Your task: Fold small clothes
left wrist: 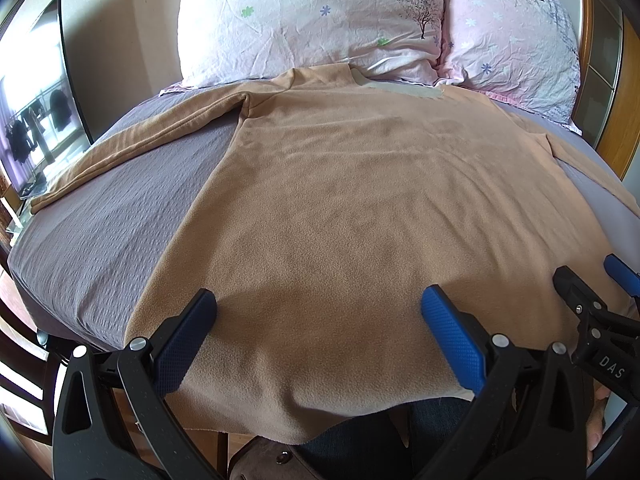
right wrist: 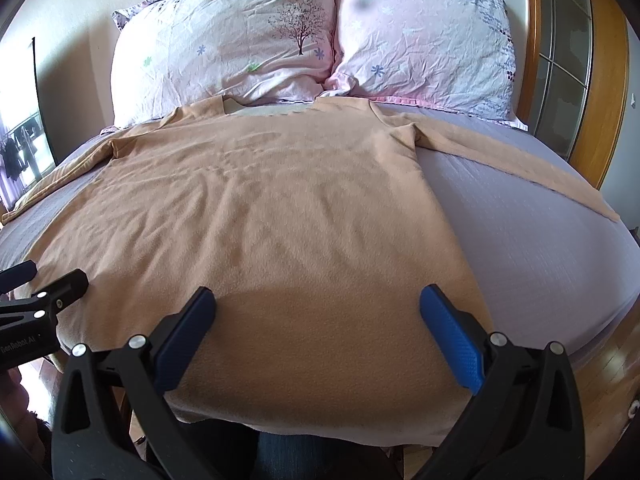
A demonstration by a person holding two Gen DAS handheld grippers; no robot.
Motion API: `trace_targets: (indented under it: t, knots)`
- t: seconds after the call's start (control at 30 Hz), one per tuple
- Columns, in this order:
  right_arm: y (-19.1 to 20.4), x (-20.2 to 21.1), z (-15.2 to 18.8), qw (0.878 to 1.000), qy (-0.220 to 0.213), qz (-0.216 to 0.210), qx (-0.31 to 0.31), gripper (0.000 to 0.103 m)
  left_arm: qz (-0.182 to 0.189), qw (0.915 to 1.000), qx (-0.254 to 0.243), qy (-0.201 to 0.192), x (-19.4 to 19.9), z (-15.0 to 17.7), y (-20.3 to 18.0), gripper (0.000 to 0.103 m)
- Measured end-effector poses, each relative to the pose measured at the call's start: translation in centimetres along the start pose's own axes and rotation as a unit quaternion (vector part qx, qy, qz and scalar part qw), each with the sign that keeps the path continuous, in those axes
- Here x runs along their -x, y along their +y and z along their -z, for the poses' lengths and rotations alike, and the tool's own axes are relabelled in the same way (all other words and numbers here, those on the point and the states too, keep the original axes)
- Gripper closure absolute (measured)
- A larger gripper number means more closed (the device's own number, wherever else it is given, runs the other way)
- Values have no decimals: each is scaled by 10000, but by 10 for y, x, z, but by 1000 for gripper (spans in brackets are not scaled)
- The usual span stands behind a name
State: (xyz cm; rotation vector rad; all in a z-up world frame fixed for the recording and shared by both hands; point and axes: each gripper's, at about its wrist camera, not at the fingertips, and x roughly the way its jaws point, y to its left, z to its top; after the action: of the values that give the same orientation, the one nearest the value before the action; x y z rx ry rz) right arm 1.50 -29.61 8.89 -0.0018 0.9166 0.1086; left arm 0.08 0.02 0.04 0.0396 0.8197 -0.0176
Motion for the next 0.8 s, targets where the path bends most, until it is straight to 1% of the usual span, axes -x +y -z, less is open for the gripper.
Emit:
trace_targets:
  t: [0.07, 0.17, 0.2, 0.27, 0.3, 0.33, 0.37, 0.4, 0.43, 0.47, 0.5, 0.53, 0.57, 0.6, 0.67, 0.73, 0.77, 0.8]
  knots:
    - [-1, 1, 3, 9999, -103, -51, 47, 2, 6, 10000, -5, 5, 0, 0, 0, 1]
    - [-12, 2, 0, 9993, -168, -326, 53, 2, 27, 10000, -56, 75, 1, -2, 0, 1]
    - [-24, 4, -6, 9988, -210, -435, -117, 2, 44, 9999, -76, 112, 0, -3, -1, 1]
    - [-66, 14, -22, 9947, -509, -500, -745, 2, 111, 9996, -105, 216, -3, -8, 0, 1]
    - [-95, 20, -31, 9898, -676, -475, -1161, 2, 200, 9995, -69, 230, -3, -12, 3, 1]
    - [-128, 23, -41, 9821, -791, -430, -1655, 2, 357, 9992, 2, 183, -2, -16, 7, 1]
    - [-163, 23, -48, 9719, -823, -393, -2171, 4, 452, 9989, 58, 97, 0, -19, 9, 1]
    - [-199, 21, -53, 9579, -796, -371, -2732, 14, 642, 9978, 166, 11, -1, -27, 17, 1]
    - [-236, 16, -56, 9392, -698, -356, -3343, 21, 777, 9966, 259, -68, -1, -33, 21, 1]
    - [-270, 8, -56, 9193, -590, -346, -3876, 35, 936, 9948, 369, -154, -3, -40, 27, 1]
    - [-300, 0, -56, 8987, -464, -255, -4353, 46, 1099, 9925, 478, -235, -5, -46, 32, 1]
    - [-325, -7, -55, 8818, -378, -108, -4699, 49, 1279, 9893, 618, -329, -8, -53, 38, 1]
    - [-348, -15, -55, 8684, -294, 49, -4950, 54, 1401, 9865, 739, -416, -10, -58, 43, 1]
    - [-366, -23, -55, 8584, -214, 219, -5121, 58, 1484, 9839, 868, -483, -12, -63, 48, 1]
    - [-395, -36, -52, 8392, -66, 450, -5419, 61, 1453, 9826, 1014, -550, -17, -73, 57, 1]
    - [-413, -51, -49, 8222, 97, 462, -5673, 62, 1329, 9833, 1087, -611, -19, -80, 66, 1]
    - [-419, -55, -48, 8155, 55, 433, -5772, 69, 1262, 9834, 1132, -640, -22, -85, 71, 1]
    - [-423, -60, -48, 8118, 50, 462, -5821, 73, 1210, 9834, 1179, -664, -23, -87, 77, 1]
